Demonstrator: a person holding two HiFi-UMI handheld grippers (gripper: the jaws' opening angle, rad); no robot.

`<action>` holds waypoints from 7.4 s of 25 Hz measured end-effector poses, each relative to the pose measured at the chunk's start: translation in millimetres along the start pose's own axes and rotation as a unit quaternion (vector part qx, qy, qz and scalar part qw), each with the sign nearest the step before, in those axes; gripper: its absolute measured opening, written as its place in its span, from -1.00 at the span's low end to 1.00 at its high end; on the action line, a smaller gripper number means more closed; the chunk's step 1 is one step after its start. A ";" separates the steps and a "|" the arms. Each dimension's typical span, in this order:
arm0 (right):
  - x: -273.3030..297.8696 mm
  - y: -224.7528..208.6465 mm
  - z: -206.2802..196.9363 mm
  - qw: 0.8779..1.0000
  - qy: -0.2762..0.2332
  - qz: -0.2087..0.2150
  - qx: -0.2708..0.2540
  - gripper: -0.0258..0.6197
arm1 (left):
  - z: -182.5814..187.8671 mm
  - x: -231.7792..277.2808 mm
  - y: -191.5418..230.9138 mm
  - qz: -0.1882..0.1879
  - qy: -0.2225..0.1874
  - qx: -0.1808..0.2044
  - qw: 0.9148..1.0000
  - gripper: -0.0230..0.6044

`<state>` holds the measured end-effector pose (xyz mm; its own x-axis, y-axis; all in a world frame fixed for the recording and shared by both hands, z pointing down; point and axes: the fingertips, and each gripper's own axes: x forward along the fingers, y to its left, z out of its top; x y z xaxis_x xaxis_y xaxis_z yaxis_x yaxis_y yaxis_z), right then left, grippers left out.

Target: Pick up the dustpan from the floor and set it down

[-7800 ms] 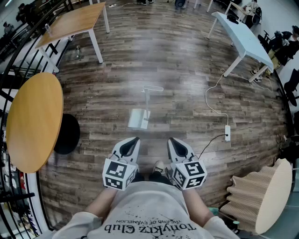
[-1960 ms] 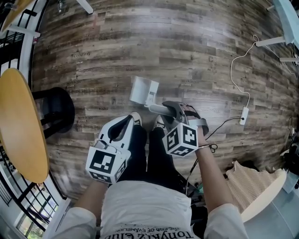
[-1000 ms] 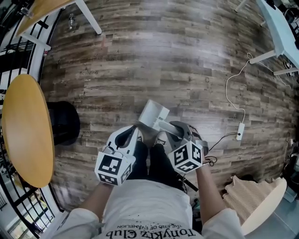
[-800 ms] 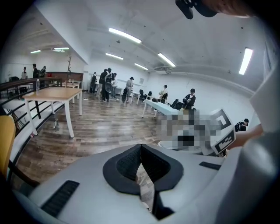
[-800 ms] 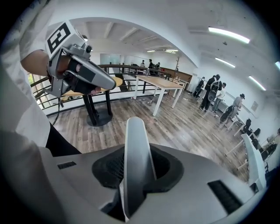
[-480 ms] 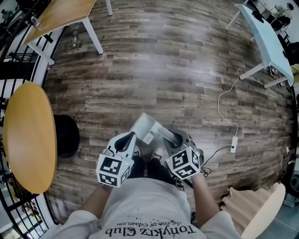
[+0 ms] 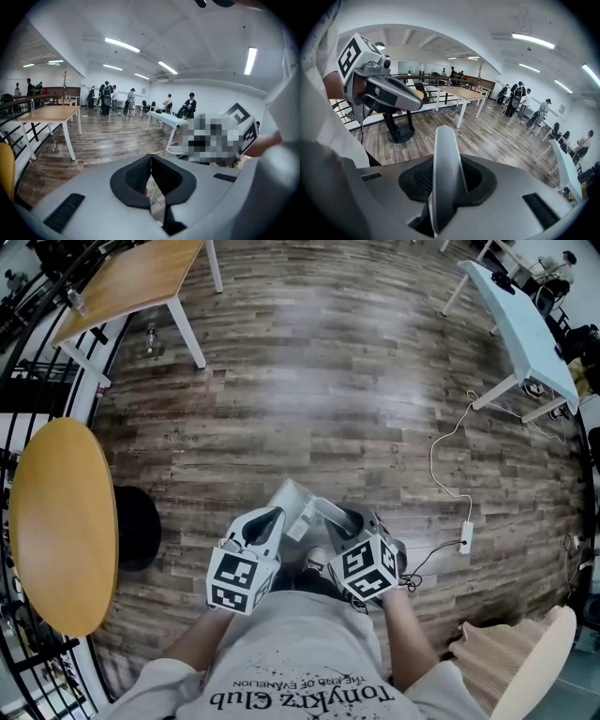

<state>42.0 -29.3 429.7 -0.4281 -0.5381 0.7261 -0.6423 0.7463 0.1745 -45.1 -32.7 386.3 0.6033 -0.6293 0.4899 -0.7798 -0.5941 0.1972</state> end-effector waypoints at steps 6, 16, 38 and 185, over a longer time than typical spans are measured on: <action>-1.7 -4.7 2.0 1.000 0.001 -0.001 -0.004 -0.60 | 9.9 3.4 2.5 0.003 -0.011 0.001 1.000 -0.85; -6.1 -8.3 4.8 1.000 -0.004 -0.001 0.001 -0.60 | 25.4 2.6 6.4 0.009 -0.028 -0.002 1.000 -0.85; -2.9 -9.0 -5.3 1.000 -0.004 0.007 -0.010 -0.60 | 21.0 10.2 3.6 0.026 -0.035 0.019 0.999 -0.85; 29.3 -10.7 -35.3 0.988 -0.045 -0.048 0.138 -0.26 | -8.4 7.5 13.7 -0.004 -0.016 0.013 1.000 -0.85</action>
<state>58.7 -39.3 472.6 -0.4041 -0.6434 0.6502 -0.8265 0.5614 0.0418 -52.6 -41.3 399.8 0.6154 -0.6400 0.4602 -0.7703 -0.6121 0.1787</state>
